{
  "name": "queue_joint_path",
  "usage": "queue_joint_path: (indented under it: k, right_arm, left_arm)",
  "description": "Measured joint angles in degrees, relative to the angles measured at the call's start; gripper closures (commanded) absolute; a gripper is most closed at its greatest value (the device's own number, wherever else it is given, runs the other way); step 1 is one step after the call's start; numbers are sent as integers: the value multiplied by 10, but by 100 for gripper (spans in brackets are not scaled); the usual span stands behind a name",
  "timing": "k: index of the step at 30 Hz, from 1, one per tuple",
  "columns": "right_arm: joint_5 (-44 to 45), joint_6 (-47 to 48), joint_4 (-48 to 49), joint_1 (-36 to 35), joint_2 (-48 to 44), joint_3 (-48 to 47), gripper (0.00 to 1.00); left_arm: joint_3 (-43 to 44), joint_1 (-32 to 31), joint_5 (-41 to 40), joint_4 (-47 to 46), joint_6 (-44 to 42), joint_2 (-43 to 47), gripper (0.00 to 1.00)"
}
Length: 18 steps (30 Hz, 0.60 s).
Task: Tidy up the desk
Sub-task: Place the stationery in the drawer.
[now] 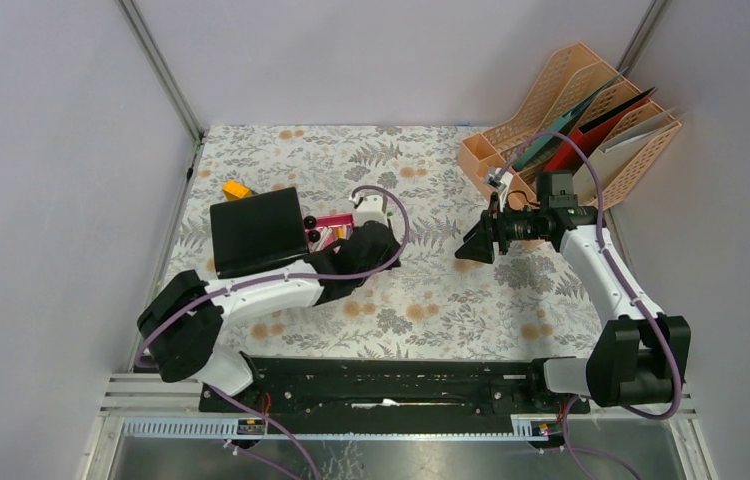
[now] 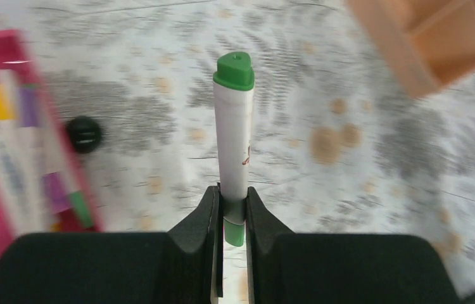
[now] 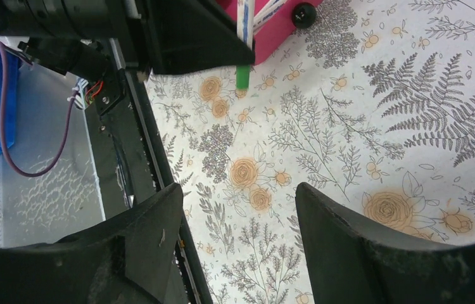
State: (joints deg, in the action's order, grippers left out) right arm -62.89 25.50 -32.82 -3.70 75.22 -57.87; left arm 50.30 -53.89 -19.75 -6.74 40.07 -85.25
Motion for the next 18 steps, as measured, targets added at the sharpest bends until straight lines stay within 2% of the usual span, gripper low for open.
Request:
queue_joint_path:
  k: [5,14,16,18]
  right_arm:
    - [15,3,-2,0,-2,0,28]
    - [32,7,-3,0,-5,0,28]
    - [34,7,-3,0,-5,0,28]
    - [35,8,-4,0,-5,0,28]
  left_arm:
    - [54,31,-83,152,-20,-7,100]
    - [74,83,-149,272,-50,-27,100]
    - [78,85,-156,282,-56,-31,97]
    - [79,87,-164,285,-59,-36,88]
